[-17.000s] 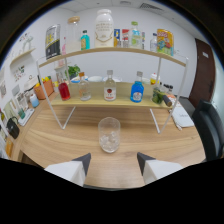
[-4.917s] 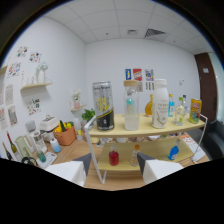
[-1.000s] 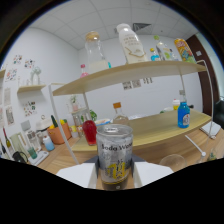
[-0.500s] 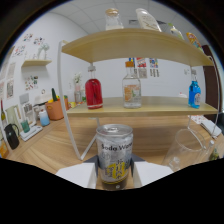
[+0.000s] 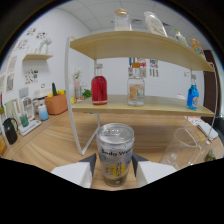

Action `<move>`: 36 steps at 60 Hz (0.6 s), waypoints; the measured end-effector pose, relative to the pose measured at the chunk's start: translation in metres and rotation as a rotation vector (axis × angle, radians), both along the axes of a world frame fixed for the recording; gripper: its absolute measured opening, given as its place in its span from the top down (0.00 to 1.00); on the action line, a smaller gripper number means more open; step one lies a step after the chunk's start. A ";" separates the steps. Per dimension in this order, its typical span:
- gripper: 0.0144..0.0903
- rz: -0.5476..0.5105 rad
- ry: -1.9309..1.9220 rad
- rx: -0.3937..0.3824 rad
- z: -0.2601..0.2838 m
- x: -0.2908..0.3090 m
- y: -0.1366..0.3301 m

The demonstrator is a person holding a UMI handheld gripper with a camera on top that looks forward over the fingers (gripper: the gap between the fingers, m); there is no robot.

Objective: Make me a cup of Mojito.

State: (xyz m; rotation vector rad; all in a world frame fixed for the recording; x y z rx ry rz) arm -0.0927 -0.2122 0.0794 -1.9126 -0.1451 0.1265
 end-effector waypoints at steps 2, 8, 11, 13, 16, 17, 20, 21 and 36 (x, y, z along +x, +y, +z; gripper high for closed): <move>0.28 0.000 0.003 -0.007 0.003 0.000 -0.002; 0.08 -0.008 0.005 -0.031 0.017 -0.001 -0.012; 0.07 -0.013 0.003 -0.041 0.026 0.000 -0.018; 0.07 -0.022 -0.003 -0.055 0.032 0.002 -0.023; 0.07 -0.028 -0.004 -0.077 0.041 0.002 -0.031; 0.07 -0.028 -0.003 -0.084 0.044 0.003 -0.034; 0.07 -0.032 0.007 -0.102 0.055 0.005 -0.042; 0.07 -0.031 0.012 -0.106 0.059 0.005 -0.045; 0.06 -0.082 -0.013 -0.184 0.080 0.053 -0.087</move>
